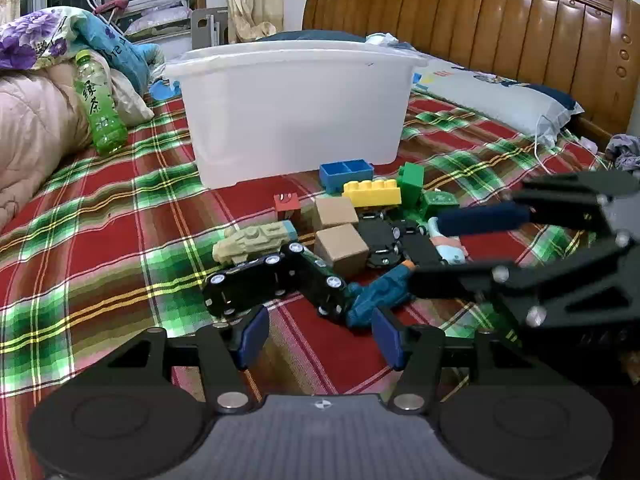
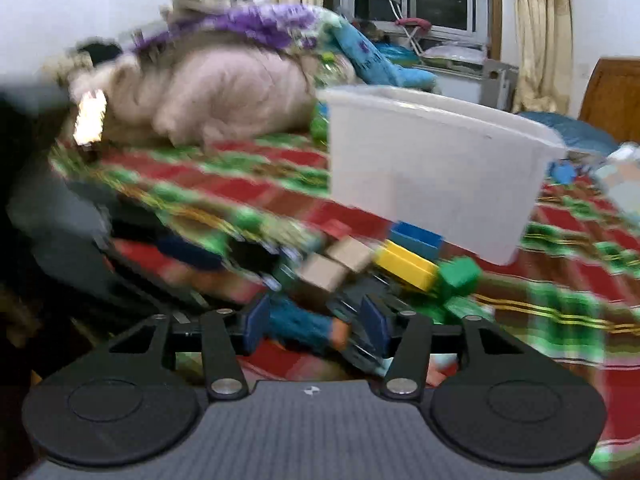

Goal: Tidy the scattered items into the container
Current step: 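Grasp the blue toy figure with the left gripper while the right gripper grasps a toy car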

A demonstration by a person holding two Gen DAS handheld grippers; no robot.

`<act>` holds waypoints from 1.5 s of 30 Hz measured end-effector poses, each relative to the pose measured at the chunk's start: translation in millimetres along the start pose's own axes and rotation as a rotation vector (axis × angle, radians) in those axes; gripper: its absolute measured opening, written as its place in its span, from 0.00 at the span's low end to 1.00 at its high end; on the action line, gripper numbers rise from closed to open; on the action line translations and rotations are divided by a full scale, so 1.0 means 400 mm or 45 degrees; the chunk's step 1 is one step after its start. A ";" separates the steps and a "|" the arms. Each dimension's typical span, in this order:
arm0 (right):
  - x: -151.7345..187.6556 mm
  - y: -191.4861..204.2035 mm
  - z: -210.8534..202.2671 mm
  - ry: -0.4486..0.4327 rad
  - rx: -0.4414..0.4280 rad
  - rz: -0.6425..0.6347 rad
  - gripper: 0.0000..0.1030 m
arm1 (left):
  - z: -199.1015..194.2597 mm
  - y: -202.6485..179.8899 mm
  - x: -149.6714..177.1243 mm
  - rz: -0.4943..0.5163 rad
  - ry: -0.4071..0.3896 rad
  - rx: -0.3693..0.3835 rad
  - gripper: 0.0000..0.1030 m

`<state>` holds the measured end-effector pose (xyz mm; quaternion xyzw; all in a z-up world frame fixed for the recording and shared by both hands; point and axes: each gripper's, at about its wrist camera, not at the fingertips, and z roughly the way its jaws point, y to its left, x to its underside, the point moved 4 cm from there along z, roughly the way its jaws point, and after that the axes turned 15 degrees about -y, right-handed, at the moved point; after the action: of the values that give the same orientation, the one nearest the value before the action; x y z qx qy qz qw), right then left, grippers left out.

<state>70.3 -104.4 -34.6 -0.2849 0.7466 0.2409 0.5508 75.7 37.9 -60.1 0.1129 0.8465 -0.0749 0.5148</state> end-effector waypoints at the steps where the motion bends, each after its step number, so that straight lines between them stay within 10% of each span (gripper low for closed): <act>1: -0.011 0.006 0.011 0.006 -0.020 0.027 0.48 | -0.001 -0.001 0.007 0.006 0.004 -0.008 0.59; 10: 0.028 0.023 0.145 0.177 0.026 0.218 0.28 | -0.001 0.009 0.068 0.004 0.062 -0.017 0.59; 17: 0.050 0.077 0.155 0.179 0.083 -0.116 0.17 | 0.002 0.015 0.062 -0.015 0.054 -0.016 0.59; 28: -0.038 -0.017 0.019 0.001 0.248 -0.171 0.17 | 0.028 -0.045 0.013 -0.010 0.029 0.089 0.59; 37: 0.051 -0.167 -0.038 0.150 0.581 -0.294 0.17 | 0.071 -0.147 -0.021 0.055 0.008 0.224 0.59; 45: 0.099 -0.101 -0.007 0.214 0.504 -0.445 0.17 | 0.139 -0.137 0.008 0.103 0.096 0.171 0.60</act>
<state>87.2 -141.9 -73.8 -0.3154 0.7616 -0.0327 0.5651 107.2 -28.0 -88.1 0.1839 0.8531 -0.1062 0.4766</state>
